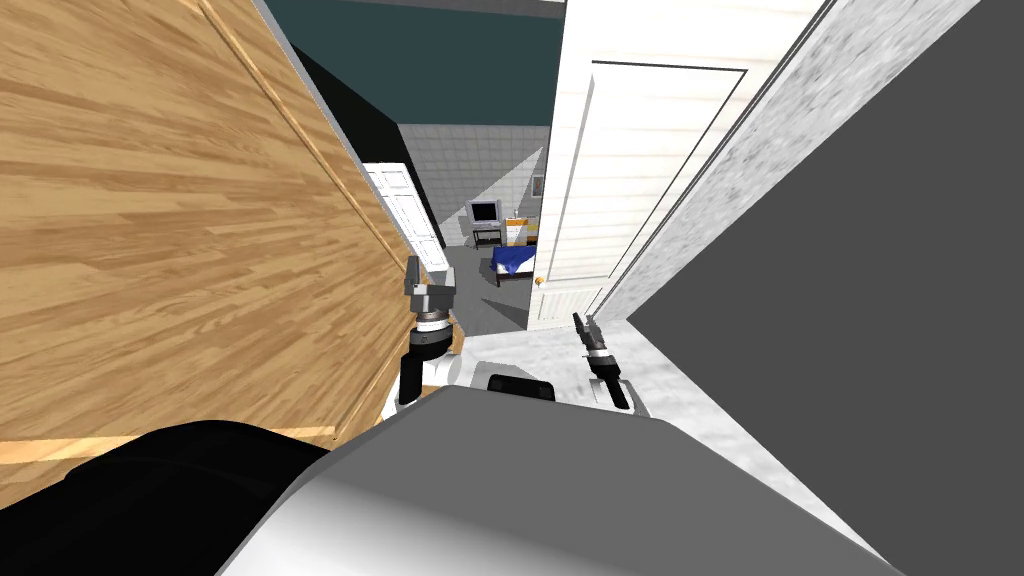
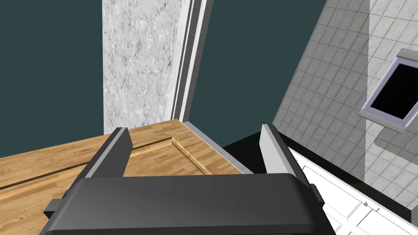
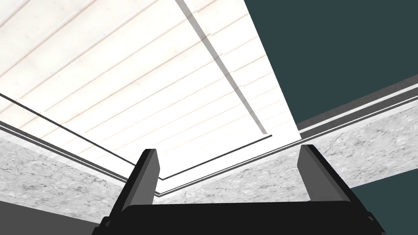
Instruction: Pull the door open
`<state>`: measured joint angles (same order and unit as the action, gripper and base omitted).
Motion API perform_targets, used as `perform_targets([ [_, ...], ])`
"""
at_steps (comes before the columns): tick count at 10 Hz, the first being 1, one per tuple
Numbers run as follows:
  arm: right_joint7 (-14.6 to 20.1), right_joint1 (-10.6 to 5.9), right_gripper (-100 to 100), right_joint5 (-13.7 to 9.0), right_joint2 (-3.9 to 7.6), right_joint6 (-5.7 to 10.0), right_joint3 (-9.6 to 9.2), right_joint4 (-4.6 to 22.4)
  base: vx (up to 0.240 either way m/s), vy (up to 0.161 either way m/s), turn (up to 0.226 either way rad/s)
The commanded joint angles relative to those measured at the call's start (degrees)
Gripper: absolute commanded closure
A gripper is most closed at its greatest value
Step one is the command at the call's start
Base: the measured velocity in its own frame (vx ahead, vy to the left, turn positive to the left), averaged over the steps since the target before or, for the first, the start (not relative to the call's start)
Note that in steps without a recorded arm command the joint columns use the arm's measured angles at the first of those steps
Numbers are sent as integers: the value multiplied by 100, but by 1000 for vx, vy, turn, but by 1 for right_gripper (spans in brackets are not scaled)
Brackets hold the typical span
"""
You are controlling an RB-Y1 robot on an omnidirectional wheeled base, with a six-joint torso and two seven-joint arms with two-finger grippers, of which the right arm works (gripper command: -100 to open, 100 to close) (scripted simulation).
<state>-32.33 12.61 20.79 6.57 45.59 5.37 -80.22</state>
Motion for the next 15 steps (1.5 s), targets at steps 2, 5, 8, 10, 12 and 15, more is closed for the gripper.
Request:
perform_targets([
  [2, -286, -110, -100, 111, 7, 46, 20, 311, 99, 35, -20],
  [5, -596, -235, -100, 233, 18, 114, 48, 681, 96, 47, -21],
  [8, -889, -353, -100, 347, 26, 177, 74, 1031, 97, 38, -19],
  [10, -1084, -432, -100, 423, 31, 219, 92, 1263, 101, 40, -21],
  [12, -1270, -507, -100, 496, 35, 260, 109, 1485, 95, 33, -18],
  [15, -1622, -649, -100, 634, 41, 336, 141, 1905, 122, 41, -25],
])
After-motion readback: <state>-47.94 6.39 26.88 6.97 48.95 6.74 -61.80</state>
